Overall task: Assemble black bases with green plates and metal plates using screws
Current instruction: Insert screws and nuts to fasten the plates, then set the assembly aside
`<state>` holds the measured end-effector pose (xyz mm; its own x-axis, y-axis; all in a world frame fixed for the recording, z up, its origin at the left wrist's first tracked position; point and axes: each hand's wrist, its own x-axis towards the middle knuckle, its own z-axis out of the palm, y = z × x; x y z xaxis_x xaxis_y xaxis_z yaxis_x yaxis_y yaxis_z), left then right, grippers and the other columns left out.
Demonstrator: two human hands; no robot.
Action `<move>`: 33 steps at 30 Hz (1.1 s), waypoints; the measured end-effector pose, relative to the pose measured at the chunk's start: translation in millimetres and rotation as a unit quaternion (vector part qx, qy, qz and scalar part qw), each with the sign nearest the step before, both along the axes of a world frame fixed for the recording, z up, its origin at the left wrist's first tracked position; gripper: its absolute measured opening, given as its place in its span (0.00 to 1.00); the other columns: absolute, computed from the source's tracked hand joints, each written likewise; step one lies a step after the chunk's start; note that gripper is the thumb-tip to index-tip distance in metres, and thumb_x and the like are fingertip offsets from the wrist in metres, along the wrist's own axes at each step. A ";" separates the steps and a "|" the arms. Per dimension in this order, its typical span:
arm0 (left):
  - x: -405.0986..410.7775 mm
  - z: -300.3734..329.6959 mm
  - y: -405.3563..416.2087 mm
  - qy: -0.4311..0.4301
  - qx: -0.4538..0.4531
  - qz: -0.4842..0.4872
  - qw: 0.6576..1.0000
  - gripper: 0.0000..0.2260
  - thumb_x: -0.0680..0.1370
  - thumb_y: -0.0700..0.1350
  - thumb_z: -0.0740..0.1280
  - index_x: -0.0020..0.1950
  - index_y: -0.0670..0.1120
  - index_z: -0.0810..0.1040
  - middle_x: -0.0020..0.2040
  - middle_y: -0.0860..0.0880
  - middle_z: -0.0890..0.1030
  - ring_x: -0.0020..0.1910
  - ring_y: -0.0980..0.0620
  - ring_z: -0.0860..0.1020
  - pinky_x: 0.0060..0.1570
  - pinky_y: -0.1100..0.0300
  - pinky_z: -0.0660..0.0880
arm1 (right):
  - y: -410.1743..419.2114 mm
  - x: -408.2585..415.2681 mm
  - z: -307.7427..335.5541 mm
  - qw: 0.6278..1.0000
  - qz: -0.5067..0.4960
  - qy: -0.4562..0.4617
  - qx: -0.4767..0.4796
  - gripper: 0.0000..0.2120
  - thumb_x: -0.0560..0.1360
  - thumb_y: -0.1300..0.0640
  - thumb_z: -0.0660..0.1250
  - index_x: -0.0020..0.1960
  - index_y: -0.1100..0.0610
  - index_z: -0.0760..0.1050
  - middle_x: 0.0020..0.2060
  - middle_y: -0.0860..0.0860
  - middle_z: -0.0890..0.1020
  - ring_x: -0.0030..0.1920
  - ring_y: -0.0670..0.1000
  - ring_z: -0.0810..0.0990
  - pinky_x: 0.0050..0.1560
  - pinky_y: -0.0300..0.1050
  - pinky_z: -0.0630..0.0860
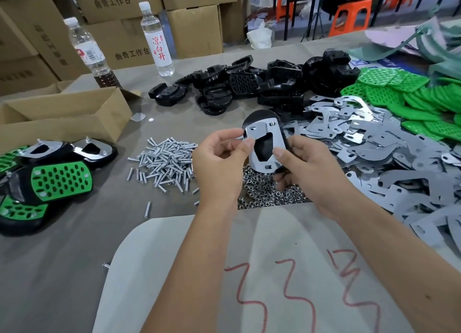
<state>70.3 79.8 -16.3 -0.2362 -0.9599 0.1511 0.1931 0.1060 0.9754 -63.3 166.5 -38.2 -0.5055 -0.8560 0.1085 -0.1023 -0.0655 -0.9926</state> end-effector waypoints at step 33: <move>5.0 5.9 -2.6 0.002 0.146 -0.088 0.985 0.05 0.77 0.38 0.74 0.52 0.39 0.84 0.45 0.42 0.87 0.38 0.50 0.84 0.37 0.60 0.79 | 9.3 4.0 11.1 0.992 0.107 -0.060 -0.019 0.06 0.82 0.65 0.66 0.56 0.61 0.81 0.39 0.53 0.84 0.37 0.52 0.81 0.39 0.44 0.80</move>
